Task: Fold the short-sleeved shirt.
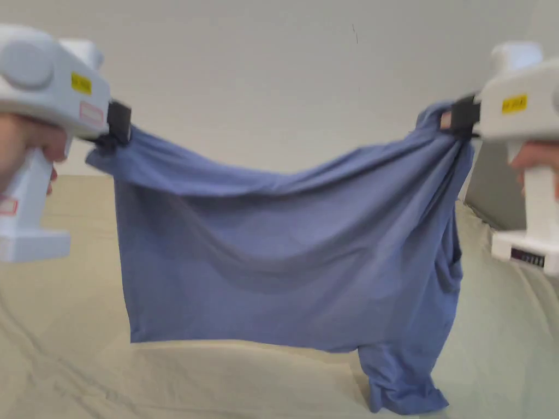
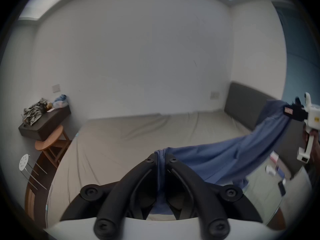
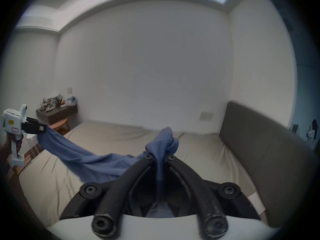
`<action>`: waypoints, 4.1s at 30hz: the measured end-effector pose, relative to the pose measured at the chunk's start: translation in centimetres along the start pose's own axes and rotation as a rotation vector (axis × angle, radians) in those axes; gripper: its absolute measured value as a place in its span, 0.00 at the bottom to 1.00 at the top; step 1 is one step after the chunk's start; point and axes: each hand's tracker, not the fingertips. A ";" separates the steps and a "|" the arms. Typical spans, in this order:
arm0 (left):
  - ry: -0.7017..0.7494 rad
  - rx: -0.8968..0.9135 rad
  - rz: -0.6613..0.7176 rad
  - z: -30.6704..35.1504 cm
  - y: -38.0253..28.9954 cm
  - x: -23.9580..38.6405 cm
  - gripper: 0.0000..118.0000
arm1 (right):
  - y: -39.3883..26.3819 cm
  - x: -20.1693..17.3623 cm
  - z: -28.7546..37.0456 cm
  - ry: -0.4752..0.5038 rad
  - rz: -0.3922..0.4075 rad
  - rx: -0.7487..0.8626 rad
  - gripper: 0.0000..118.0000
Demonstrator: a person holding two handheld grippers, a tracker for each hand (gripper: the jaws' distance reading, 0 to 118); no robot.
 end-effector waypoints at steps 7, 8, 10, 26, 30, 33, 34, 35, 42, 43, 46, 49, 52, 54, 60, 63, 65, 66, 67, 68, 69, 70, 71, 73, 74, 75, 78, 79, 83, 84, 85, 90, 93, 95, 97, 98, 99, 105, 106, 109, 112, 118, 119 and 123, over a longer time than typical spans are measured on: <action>-0.122 -0.164 0.128 -3.9 -16.8 2.2 0.05 | -19.0 -0.9 -3.1 0.069 -0.045 -0.240 0.05; -0.122 -0.197 0.148 -4.3 -19.5 2.4 0.05 | -22.0 -0.7 -2.9 0.063 -0.052 -0.303 0.05; -0.111 -0.260 0.188 -4.3 -24.4 2.8 0.06 | -27.6 -0.7 -2.1 0.042 -0.087 -0.368 0.05; -0.161 -0.400 0.421 5.7 -35.7 -1.4 0.05 | -39.7 4.6 11.8 0.063 -0.558 -0.462 0.05; -0.241 -0.504 0.513 8.8 -38.5 -0.6 0.05 | -41.2 4.9 14.5 0.104 -0.554 -0.548 0.05; -0.191 -0.579 0.453 10.5 -41.4 0.0 0.05 | -43.9 5.5 17.3 0.168 -0.730 -0.540 0.05; -0.190 -0.598 0.460 11.1 -42.3 0.1 0.05 | -44.7 5.2 18.2 0.157 -0.698 -0.551 0.05; -0.200 -0.615 0.464 11.4 -43.5 0.3 0.05 | -45.4 4.7 19.1 0.130 -0.650 -0.584 0.05; -0.209 -0.685 0.459 16.2 -47.4 1.6 0.05 | -50.6 4.9 24.9 0.137 -0.730 -0.620 0.05; -0.222 -0.693 0.486 17.0 -47.8 1.3 0.05 | -51.1 5.1 25.8 0.135 -0.722 -0.615 0.05; -0.225 -0.708 0.491 18.4 -48.8 1.4 0.05 | -51.1 4.4 27.9 0.127 -0.700 -0.634 0.05; -0.208 -0.726 0.483 19.2 -49.2 2.3 0.05 | -50.2 3.1 29.3 0.127 -0.588 -0.641 0.05; -0.192 -0.715 0.436 19.3 -48.7 3.0 0.05 | -50.6 2.5 29.2 0.090 -0.448 -0.644 0.05; -0.181 -0.714 0.383 19.3 -48.6 3.6 0.05 | -51.1 1.7 28.8 0.062 -0.364 -0.644 0.05; -0.219 -0.685 0.288 19.6 -49.4 2.4 0.29 | -51.0 1.3 28.7 0.037 -0.457 -0.605 0.26; -0.236 -0.637 0.215 21.2 -48.5 2.6 0.93 | -49.5 1.0 30.3 -0.059 -0.420 -0.533 0.75; -0.228 -0.502 0.172 22.8 -48.0 2.3 0.96 | -49.0 1.5 31.6 -0.050 -0.438 -0.445 0.75; -0.216 -0.452 0.165 23.3 -47.9 2.0 0.96 | -48.5 1.7 32.1 -0.037 -0.447 -0.417 0.75; -0.201 -0.445 0.170 23.3 -48.3 1.8 0.96 | -48.1 1.7 32.5 -0.031 -0.441 -0.393 0.75; -0.209 -0.483 0.180 22.7 -48.6 1.6 0.96 | -47.2 1.9 32.9 -0.032 -0.424 -0.387 0.75; -0.227 -0.547 0.199 21.8 -48.8 1.4 0.96 | -47.1 2.0 32.9 -0.037 -0.411 -0.386 0.75; -0.269 -0.639 0.217 20.9 -49.0 1.2 0.96 | -47.1 2.0 32.7 -0.034 -0.401 -0.390 0.75; -0.310 -0.711 0.238 19.6 -49.8 1.0 0.96 | -47.3 2.1 32.2 -0.029 -0.388 -0.413 0.75; -0.379 -0.805 0.257 17.9 -50.8 1.6 0.98 | -47.8 2.1 31.2 -0.029 -0.381 -0.457 0.75; -0.393 -0.840 0.238 17.2 -51.2 2.2 0.98 | -48.1 2.0 30.9 -0.021 -0.381 -0.468 0.75; -0.350 -0.761 0.119 17.2 -51.6 3.4 0.98 | -48.6 1.8 30.5 -0.005 -0.379 -0.484 0.75; -0.284 -0.872 0.015 15.6 -51.0 4.9 0.98 | -49.4 1.0 29.2 0.004 -0.364 -0.531 0.75; -0.262 -0.889 0.015 16.0 -50.1 6.1 0.97 | -49.8 0.7 28.8 0.015 -0.364 -0.544 0.75; -0.216 -0.840 -0.012 17.0 -48.8 7.3 0.76 | -50.7 -0.7 27.6 0.048 -0.318 -0.587 0.74; -0.219 -0.837 -0.001 17.1 -48.7 7.4 0.68 | -49.9 -1.5 27.6 0.047 -0.293 -0.587 0.74; -0.222 -0.832 0.015 17.1 -48.7 7.5 0.64 | -49.9 -1.9 27.3 0.048 -0.273 -0.593 0.74; -0.133 -0.769 0.019 16.7 -48.8 6.8 0.17 | -50.2 -2.0 25.7 0.028 -0.259 -0.618 0.33; -0.216 -0.745 0.221 16.5 -47.7 5.7 0.10 | -49.5 -2.2 25.6 0.076 -0.323 -0.624 0.20; -0.207 -0.744 0.209 16.0 -47.7 5.4 0.09 | -49.2 -2.5 25.7 0.072 -0.312 -0.627 0.19; -0.207 -0.722 0.203 16.1 -47.4 5.6 0.08 | -49.5 -2.1 25.8 0.080 -0.315 -0.620 0.15; -0.211 -0.712 0.212 16.1 -47.1 5.7 0.08 | -49.4 -2.0 26.0 0.083 -0.335 -0.604 0.15; -0.222 -0.694 0.246 16.8 -45.9 6.7 0.08 | -49.2 -1.7 26.1 0.090 -0.373 -0.595 0.14; -0.279 -0.645 0.558 17.0 -43.9 5.4 0.08 | -48.4 0.3 26.3 0.126 -0.539 -0.535 0.12; -0.278 -0.629 0.604 16.8 -43.8 5.1 0.08 | -48.2 0.5 26.2 0.130 -0.555 -0.524 0.12; -0.276 -0.616 0.700 14.6 -42.6 4.2 0.08 | -47.1 1.2 24.9 0.146 -0.628 -0.498 0.12; -0.248 -0.593 0.720 12.4 -40.4 4.6 0.08 | -45.4 1.9 22.9 0.137 -0.684 -0.458 0.12; -0.229 -0.603 0.929 3.5 -37.4 2.8 0.08 | -42.7 2.7 16.7 -0.001 -0.630 -0.462 0.12; -0.227 -0.610 0.958 2.2 -37.1 2.6 0.08 | -42.5 2.6 15.7 -0.020 -0.595 -0.457 0.12; -0.113 -0.604 0.905 -0.7 -37.5 3.6 0.36 | -44.0 2.6 11.8 -0.096 -0.467 -0.540 0.66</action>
